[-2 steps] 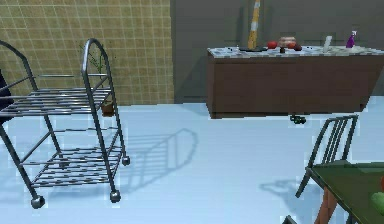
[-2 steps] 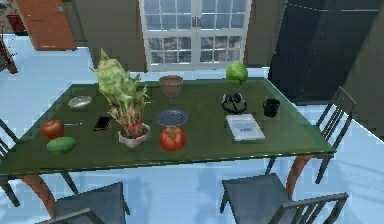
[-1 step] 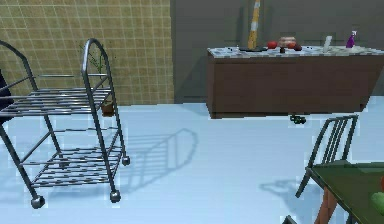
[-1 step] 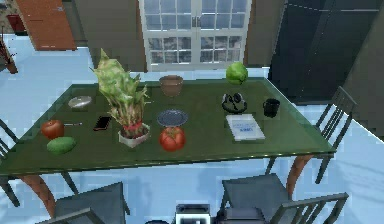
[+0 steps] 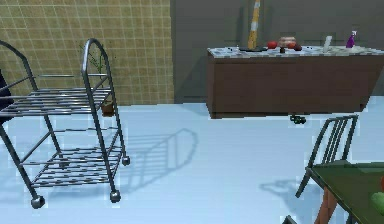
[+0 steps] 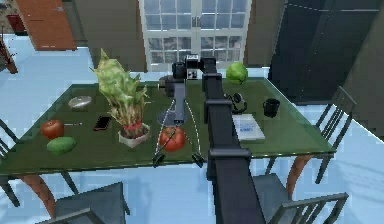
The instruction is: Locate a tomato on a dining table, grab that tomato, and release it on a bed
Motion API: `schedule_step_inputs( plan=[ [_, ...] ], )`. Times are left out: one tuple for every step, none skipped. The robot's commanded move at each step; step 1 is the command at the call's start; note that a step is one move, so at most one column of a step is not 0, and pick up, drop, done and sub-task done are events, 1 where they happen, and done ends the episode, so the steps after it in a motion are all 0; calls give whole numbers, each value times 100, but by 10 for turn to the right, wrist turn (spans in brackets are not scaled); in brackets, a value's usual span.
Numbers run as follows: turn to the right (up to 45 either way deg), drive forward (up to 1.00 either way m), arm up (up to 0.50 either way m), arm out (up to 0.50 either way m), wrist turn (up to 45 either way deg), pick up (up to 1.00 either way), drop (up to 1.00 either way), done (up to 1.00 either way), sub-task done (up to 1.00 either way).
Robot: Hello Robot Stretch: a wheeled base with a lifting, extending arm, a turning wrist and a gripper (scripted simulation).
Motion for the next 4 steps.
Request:
schedule_step_inputs(
  plan=[
    [0,0,0,0,450,0,0,0,0],
    [0,0,0,0,450,0,0,0,0],
    [0,0,0,0,450,0,0,0,0],
    [0,0,0,0,240,0,0,0,0]
  ],
)
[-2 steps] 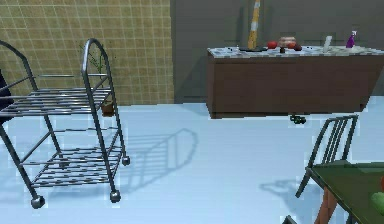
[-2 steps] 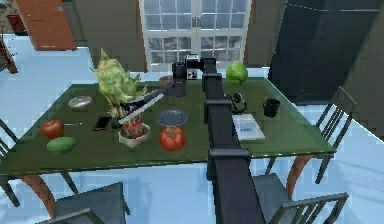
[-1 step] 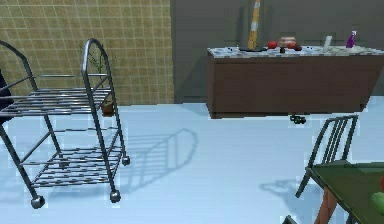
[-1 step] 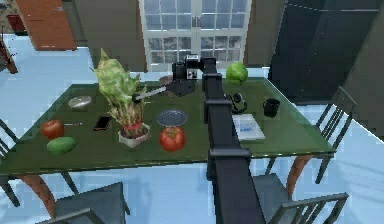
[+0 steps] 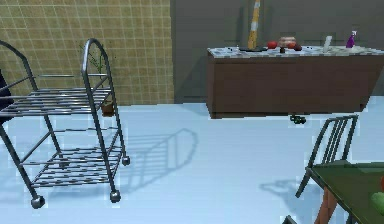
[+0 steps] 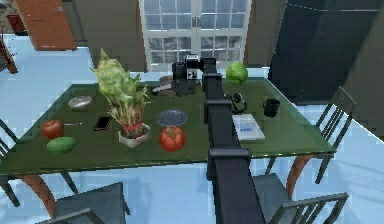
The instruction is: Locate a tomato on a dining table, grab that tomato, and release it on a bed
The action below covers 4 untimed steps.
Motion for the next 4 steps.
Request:
schedule_step_inputs(
  plan=[
    [0,0,-30,0,0,0,0,0,0],
    [0,0,0,0,0,100,0,0,0],
    [0,0,10,0,0,0,0,0,0],
    [0,0,26,0,0,0,0,0,0]
  ],
)
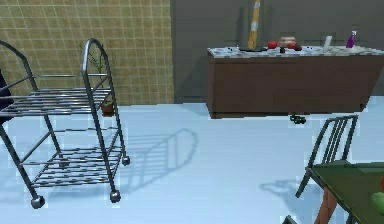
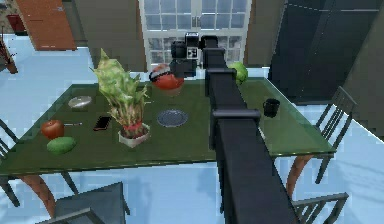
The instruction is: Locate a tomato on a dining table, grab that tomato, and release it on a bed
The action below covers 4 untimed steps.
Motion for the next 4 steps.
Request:
schedule_step_inputs(
  plan=[
    [0,0,0,0,-450,0,0,0,0],
    [0,0,0,0,-450,0,0,0,0],
    [0,0,0,0,-180,0,0,0,0],
    [0,0,0,-44,0,0,0,0,0]
  ],
)
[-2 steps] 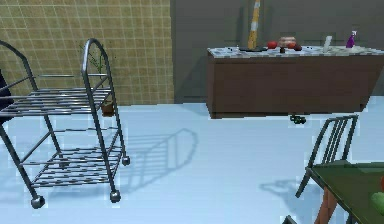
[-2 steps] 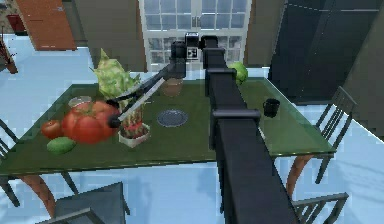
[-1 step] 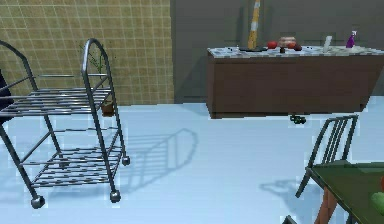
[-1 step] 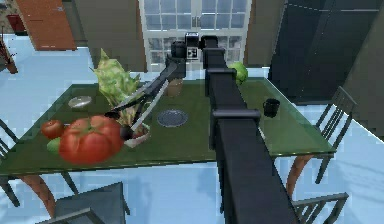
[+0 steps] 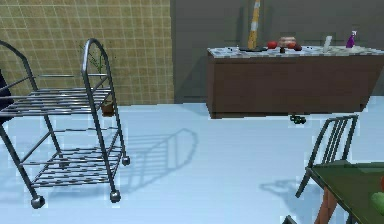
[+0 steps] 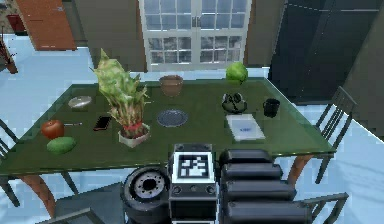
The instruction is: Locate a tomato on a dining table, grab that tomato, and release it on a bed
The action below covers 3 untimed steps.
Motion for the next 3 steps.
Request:
schedule_step_inputs(
  plan=[
    [-300,0,0,0,0,0,0,0,0],
    [0,30,0,0,0,0,0,0,0],
    [210,0,0,0,0,0,0,0,0]
  ],
)
